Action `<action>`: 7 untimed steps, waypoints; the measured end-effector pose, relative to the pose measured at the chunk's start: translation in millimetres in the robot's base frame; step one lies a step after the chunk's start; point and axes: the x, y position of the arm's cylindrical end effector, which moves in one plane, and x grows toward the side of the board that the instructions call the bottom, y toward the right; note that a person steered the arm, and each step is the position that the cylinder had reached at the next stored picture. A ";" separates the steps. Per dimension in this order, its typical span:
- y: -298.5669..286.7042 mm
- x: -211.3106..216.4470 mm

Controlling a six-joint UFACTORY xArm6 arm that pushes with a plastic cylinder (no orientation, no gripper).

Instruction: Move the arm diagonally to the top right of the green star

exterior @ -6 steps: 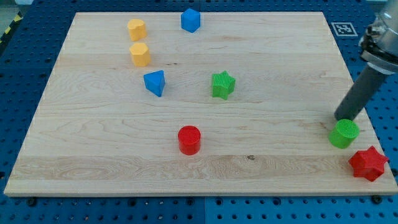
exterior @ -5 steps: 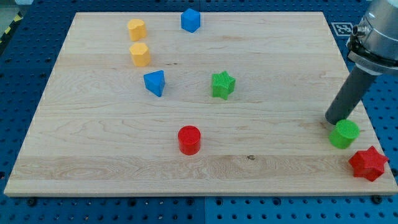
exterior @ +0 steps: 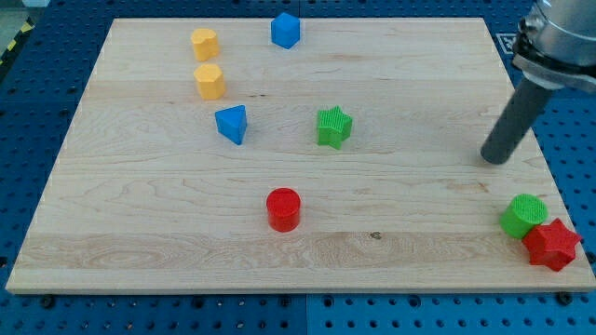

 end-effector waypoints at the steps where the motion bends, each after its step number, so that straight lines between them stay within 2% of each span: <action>1: 0.0 -3.1; 2: -0.1 -39.7; 4: -0.1 -51.0; 5: -6.4 -86.9; 7: -100.7 -93.4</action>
